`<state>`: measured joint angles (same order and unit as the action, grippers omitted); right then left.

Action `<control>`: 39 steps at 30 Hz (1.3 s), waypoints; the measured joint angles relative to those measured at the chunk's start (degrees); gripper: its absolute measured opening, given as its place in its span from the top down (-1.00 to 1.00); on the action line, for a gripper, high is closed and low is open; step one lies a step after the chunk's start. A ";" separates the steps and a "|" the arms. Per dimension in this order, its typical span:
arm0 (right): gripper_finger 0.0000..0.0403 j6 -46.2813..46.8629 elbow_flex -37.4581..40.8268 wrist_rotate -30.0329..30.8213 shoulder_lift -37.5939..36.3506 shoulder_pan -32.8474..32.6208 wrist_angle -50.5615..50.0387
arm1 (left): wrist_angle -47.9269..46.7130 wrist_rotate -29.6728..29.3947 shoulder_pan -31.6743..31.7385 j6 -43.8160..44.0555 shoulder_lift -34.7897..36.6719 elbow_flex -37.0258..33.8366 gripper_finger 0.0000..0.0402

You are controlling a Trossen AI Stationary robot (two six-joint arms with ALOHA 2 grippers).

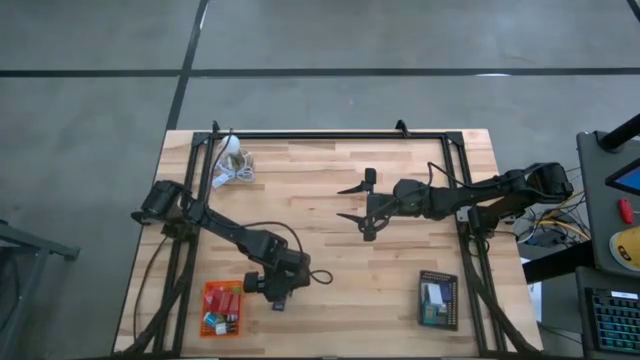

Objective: Pick & Place Office items
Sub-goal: Put the blue digital clock into the black bin

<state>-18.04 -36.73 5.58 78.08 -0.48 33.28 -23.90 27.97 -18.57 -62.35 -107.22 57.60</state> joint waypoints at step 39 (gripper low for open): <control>-0.30 0.02 0.00 0.00 0.00 0.01 0.04 | 5.10 -13.05 1.29 7.52 3.07 3.17 0.18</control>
<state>-18.02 -36.73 5.58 78.08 -0.47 33.32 -18.80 14.92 -17.28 -54.83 -104.15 60.77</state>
